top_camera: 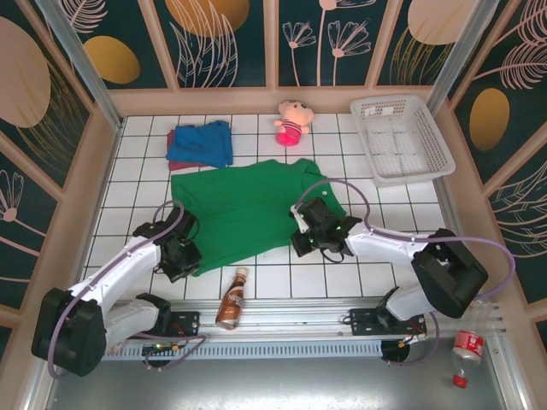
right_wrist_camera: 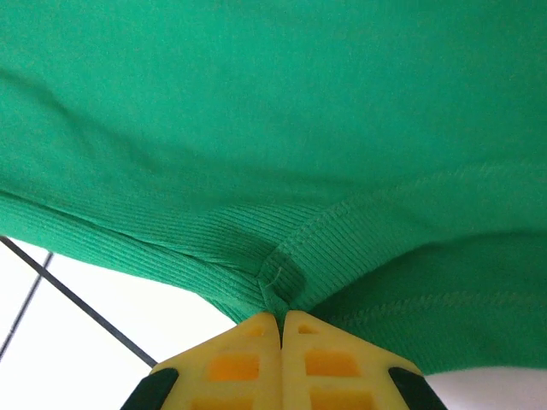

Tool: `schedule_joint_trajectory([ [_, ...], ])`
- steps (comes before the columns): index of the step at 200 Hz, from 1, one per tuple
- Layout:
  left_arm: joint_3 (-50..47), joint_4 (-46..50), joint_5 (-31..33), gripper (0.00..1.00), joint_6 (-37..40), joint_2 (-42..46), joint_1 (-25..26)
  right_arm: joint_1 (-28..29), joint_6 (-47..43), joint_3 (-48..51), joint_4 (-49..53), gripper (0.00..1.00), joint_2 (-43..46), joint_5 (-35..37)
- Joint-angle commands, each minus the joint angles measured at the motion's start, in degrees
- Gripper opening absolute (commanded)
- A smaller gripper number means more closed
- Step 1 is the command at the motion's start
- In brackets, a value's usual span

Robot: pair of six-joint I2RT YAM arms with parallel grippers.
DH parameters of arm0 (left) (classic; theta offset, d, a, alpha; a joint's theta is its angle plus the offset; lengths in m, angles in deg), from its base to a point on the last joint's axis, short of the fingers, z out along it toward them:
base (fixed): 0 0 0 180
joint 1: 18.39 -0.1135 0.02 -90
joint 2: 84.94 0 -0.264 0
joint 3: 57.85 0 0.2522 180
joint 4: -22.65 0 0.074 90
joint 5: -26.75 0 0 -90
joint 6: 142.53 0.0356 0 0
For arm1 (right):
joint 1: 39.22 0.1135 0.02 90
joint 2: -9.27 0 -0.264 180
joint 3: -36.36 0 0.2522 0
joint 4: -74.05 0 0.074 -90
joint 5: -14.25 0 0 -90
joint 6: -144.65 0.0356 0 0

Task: Fold and stack the tank tops

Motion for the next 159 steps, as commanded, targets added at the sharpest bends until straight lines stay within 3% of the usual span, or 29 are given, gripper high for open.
schedule_joint_trajectory([
  [1,2.87,3.74,0.07,0.00,1.21,-0.27,0.06,-2.17,-2.77,-4.48,1.92,0.03,0.49,-1.31],
  [35,4.36,0.08,-2.07,0.01,2.01,-3.61,-0.95,-4.86,-6.58,-10.43,2.83,0.03,-5.14,-6.67],
  [79,8.64,0.12,-2.41,0.03,8.11,-7.68,-7.07,-7.09,-8.63,-14.28,2.96,0.03,-10.97,-10.52],
  [159,12.92,2.15,-2.17,0.05,11.18,-11.28,-9.81,-7.51,-8.97,-17.90,2.10,0.03,-15.52,-15.26],
])
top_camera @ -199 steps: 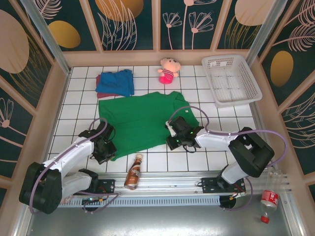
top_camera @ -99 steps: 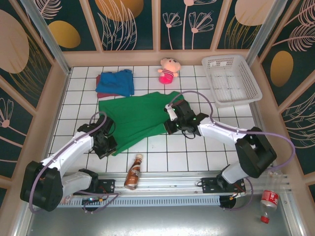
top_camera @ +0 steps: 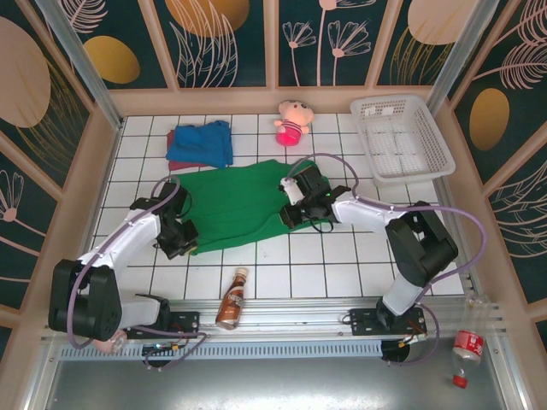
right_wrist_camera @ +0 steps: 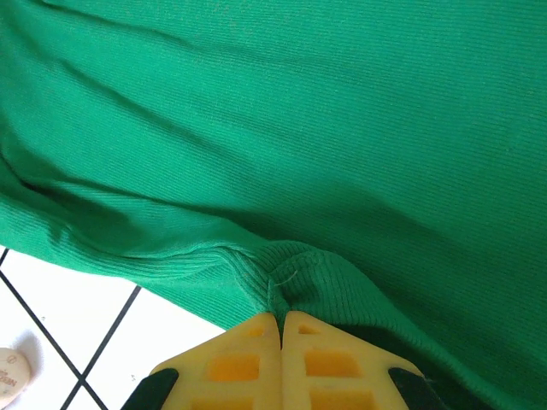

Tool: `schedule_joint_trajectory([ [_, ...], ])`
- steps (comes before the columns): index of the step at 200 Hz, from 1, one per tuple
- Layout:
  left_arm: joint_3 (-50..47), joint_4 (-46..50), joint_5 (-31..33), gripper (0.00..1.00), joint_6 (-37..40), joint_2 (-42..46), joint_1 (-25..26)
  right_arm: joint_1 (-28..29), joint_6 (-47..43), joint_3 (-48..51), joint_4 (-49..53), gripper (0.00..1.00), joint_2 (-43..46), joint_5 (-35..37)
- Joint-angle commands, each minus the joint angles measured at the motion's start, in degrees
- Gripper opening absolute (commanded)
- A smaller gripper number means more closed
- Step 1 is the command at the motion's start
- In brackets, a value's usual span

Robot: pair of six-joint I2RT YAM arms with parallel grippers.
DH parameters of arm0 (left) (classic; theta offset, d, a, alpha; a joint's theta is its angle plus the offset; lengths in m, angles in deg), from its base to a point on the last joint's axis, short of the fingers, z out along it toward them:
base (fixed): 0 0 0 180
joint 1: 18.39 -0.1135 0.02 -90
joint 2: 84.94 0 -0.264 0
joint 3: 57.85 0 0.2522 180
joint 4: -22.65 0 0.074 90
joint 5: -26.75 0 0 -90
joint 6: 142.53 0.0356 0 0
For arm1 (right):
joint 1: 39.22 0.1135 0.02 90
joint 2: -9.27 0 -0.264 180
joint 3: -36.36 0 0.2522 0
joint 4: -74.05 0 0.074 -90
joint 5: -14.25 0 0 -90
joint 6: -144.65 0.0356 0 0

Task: Fold and stack the tank tops

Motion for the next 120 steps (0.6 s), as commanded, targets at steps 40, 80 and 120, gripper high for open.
schedule_joint_trajectory([
  [40,-7.04,5.28,-1.62,0.07,-2.79,8.95,-0.56,0.08,-1.55,2.55,4.31,0.02,3.67,-6.34],
  [80,-11.09,8.38,-0.52,0.10,-4.45,13.19,-0.52,2.42,-0.36,8.08,5.08,0.02,7.97,-9.18],
  [120,-12.42,2.55,3.06,0.18,-6.27,9.40,-0.52,4.96,1.49,9.58,1.73,0.01,7.09,-10.04],
])
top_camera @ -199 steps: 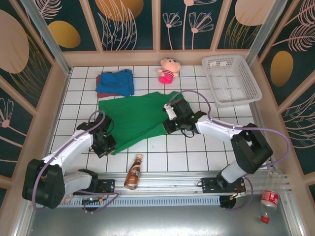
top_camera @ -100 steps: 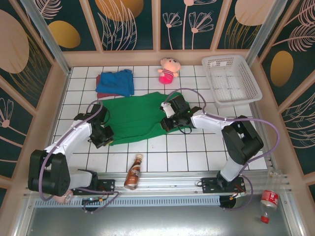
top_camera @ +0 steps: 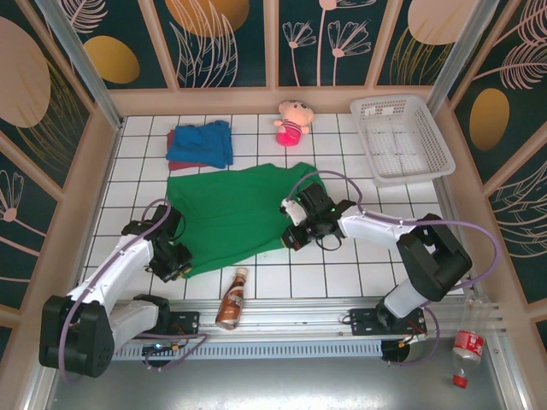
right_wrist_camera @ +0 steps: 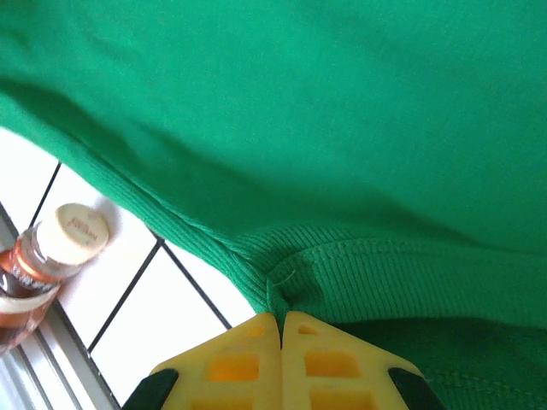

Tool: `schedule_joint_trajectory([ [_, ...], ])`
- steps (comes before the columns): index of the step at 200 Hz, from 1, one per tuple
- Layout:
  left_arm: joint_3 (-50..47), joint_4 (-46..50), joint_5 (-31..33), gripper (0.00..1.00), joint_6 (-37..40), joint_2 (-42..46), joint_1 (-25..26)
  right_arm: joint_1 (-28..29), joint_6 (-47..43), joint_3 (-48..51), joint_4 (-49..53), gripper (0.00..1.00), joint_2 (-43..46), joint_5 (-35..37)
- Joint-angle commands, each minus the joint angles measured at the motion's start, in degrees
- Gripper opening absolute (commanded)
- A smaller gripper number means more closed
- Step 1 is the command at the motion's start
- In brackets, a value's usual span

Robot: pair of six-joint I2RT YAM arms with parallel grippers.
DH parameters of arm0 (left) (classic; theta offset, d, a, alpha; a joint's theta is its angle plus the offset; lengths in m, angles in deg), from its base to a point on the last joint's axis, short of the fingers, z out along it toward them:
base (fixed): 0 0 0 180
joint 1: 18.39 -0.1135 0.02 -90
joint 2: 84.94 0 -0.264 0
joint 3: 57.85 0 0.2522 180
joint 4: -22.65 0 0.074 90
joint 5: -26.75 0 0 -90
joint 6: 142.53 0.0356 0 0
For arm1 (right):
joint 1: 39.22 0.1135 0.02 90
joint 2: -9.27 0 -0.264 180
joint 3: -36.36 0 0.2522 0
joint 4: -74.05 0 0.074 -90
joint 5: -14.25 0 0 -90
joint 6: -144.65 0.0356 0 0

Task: Fold and stack the tank tops

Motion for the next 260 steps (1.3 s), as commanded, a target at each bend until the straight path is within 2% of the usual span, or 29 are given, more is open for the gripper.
schedule_joint_trajectory([
  [1,-1.26,-2.61,2.57,0.18,-2.13,-2.70,-0.32,1.37,1.31,0.37,-1.77,0.01,0.12,-1.93],
  [21,-1.37,-3.08,4.41,0.26,-3.21,-3.32,-0.32,2.22,2.05,-0.08,-3.28,0.01,-0.89,-2.28],
  [47,-0.08,0.95,6.11,0.37,-4.73,-0.63,-0.35,2.69,3.08,1.09,-4.84,0.01,-0.96,-3.06],
  [64,-1.32,2.04,3.90,0.41,-6.54,1.61,-0.32,2.78,3.16,1.56,-5.52,0.01,-1.10,-3.24],
  [77,-2.92,2.32,2.37,0.43,-9.43,4.02,-0.17,2.73,3.47,1.75,-6.32,0.01,-1.51,-3.43],
  [101,-3.24,5.19,4.32,0.46,-17.78,10.85,-0.15,2.73,4.42,1.56,-7.26,0.00,-2.08,-3.76],
  [132,-6.27,1.68,2.08,0.47,-26.52,15.54,0.36,2.74,4.43,2.04,-8.19,0.00,-2.61,-4.68],
  [155,-8.42,-0.74,0.28,0.46,-27.96,15.25,0.79,2.13,3.94,2.03,-7.61,0.00,-2.38,-4.61],
  [180,-8.95,-1.85,1.72,0.46,-27.00,12.33,0.82,1.81,4.39,2.09,-8.15,0.00,-2.38,-4.83],
  [209,-9.77,-8.06,2.50,0.45,-28.25,10.01,0.82,1.81,4.96,2.18,-8.52,0.00,-2.21,-5.18],
  [240,-11.13,-9.59,2.47,0.38,-28.38,7.90,1.17,1.48,4.63,2.43,-8.05,0.00,-1.89,-5.53],
  [260,-10.58,-8.10,3.27,0.27,-27.68,7.73,1.12,1.01,4.56,2.71,-8.03,0.00,-1.67,-5.62],
])
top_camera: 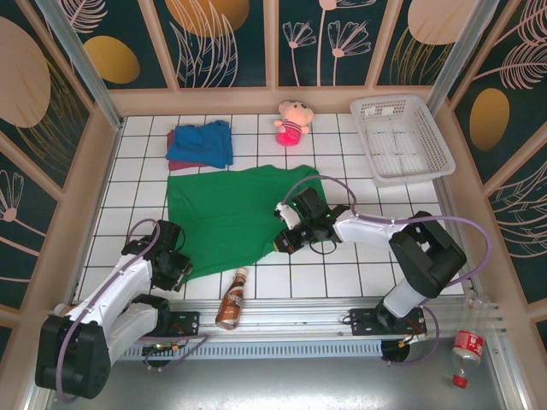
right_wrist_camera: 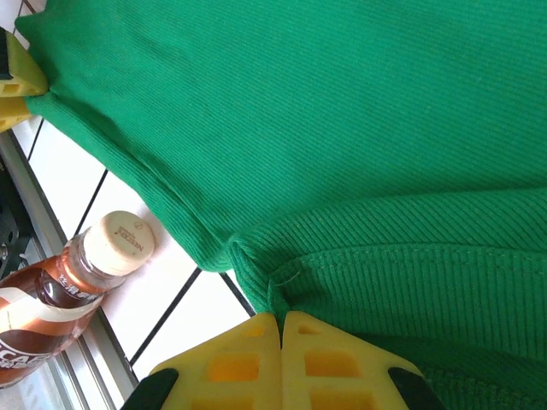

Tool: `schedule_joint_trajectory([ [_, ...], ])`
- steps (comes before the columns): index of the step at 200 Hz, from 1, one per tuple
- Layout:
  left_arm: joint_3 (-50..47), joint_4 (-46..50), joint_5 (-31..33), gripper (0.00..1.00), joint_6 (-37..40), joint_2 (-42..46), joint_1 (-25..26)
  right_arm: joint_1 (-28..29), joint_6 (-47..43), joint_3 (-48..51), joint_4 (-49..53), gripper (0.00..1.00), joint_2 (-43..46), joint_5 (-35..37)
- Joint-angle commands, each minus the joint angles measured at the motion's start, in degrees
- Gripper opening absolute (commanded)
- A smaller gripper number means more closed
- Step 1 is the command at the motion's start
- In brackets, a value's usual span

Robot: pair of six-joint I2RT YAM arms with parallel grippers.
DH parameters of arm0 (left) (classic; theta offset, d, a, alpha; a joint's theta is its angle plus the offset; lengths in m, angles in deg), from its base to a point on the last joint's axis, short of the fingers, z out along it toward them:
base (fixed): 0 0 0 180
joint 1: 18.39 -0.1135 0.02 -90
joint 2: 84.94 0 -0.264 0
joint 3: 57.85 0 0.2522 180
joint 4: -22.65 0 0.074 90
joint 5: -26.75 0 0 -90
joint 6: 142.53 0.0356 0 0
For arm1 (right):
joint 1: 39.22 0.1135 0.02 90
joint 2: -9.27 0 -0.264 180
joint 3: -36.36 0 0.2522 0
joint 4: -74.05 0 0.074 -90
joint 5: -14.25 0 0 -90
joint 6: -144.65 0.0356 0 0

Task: Fold and stack the tank tops

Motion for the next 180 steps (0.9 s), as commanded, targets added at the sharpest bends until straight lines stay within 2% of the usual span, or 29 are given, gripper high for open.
schedule_joint_trajectory([
  [1,-0.23,0.18,1.38,0.26,-0.17,-0.41,0.27,-0.71,0.20,0.92,-0.78,0.00,0.43,-1.62],
  [22,2.48,3.64,3.80,0.13,0.55,-0.21,0.30,-0.89,0.15,1.02,-0.66,0.00,0.85,-1.67],
  [65,9.15,9.62,6.49,0.06,2.46,-0.91,0.24,-1.70,-0.77,0.39,-0.94,0.00,0.90,-2.30],
  [134,14.66,9.06,7.16,0.09,5.29,-4.54,-0.75,-3.15,-2.95,-6.12,0.40,0.00,-1.82,-4.16],
  [180,15.34,4.94,6.17,0.10,6.80,-7.46,-3.49,-3.78,-5.28,-9.76,2.15,0.00,-5.72,-4.52],
])
